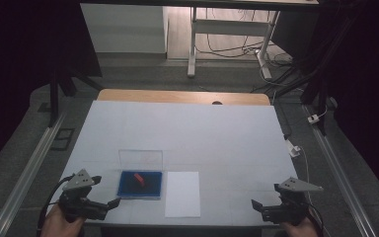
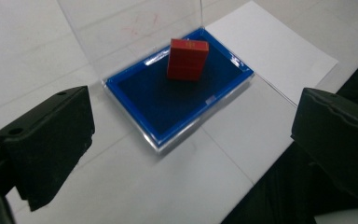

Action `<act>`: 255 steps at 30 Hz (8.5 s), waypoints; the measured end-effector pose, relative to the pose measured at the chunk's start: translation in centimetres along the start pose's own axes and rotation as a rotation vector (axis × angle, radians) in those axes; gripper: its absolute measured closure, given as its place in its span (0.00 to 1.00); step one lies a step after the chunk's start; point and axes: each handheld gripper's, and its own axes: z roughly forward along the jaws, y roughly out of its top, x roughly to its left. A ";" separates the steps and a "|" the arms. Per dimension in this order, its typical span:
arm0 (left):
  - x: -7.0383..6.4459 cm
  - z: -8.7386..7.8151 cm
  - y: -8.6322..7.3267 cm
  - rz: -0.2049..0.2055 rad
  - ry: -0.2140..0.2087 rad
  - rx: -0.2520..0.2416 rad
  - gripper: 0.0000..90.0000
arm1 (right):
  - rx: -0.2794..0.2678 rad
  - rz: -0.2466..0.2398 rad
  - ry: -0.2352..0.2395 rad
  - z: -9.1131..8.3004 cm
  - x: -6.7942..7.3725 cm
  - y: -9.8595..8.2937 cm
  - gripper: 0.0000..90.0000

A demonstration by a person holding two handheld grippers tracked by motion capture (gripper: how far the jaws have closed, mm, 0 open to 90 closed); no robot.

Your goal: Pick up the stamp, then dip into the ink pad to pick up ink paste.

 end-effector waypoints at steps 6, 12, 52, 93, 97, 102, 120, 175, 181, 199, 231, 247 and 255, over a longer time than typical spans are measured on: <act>0.0 0.9 0.4 0.011 -0.004 -0.013 0.00 | 0.002 0.000 0.001 0.0 0.0 0.0 0.00; -0.1 2.0 0.8 0.010 0.000 -0.002 0.00 | 0.002 0.000 0.000 0.0 0.0 0.0 0.00; -0.4 8.8 4.5 0.100 0.033 0.172 0.06 | 0.010 -0.013 0.004 0.1 0.0 0.0 0.00; -0.2 7.5 5.3 0.076 0.021 0.130 0.65 | 0.008 -0.028 0.000 0.1 0.2 0.1 0.00; -0.4 7.1 5.5 0.074 0.026 0.118 0.65 | 0.009 -0.029 0.000 0.1 0.2 0.1 0.00; -0.5 6.7 5.6 0.077 0.027 0.101 0.65 | 0.009 -0.031 0.001 0.1 0.3 0.1 0.00; -0.5 6.6 5.8 0.056 0.008 0.127 0.65 | 0.007 -0.032 0.001 0.1 0.2 0.0 0.00; -0.3 8.5 4.5 0.081 0.046 0.212 0.65 | 0.011 -0.043 0.002 0.1 0.3 0.0 0.00; -1.4 8.6 4.5 0.144 0.106 0.222 0.65 | 0.016 -0.044 -0.001 0.1 0.4 0.1 0.00; -0.5 8.2 4.8 0.104 0.047 0.200 0.65 | 0.010 -0.036 0.001 0.1 0.3 0.0 0.00; -1.1 9.5 5.8 0.126 0.024 0.193 0.65 | 0.016 -0.036 0.000 0.1 0.3 0.1 0.00; -1.9 10.1 5.9 0.134 0.075 0.221 0.65 | 0.015 -0.039 0.002 0.1 0.3 0.1 0.00; -2.8 10.2 5.7 0.190 0.122 0.218 0.65 | 0.016 -0.041 0.000 0.1 0.4 0.1 0.00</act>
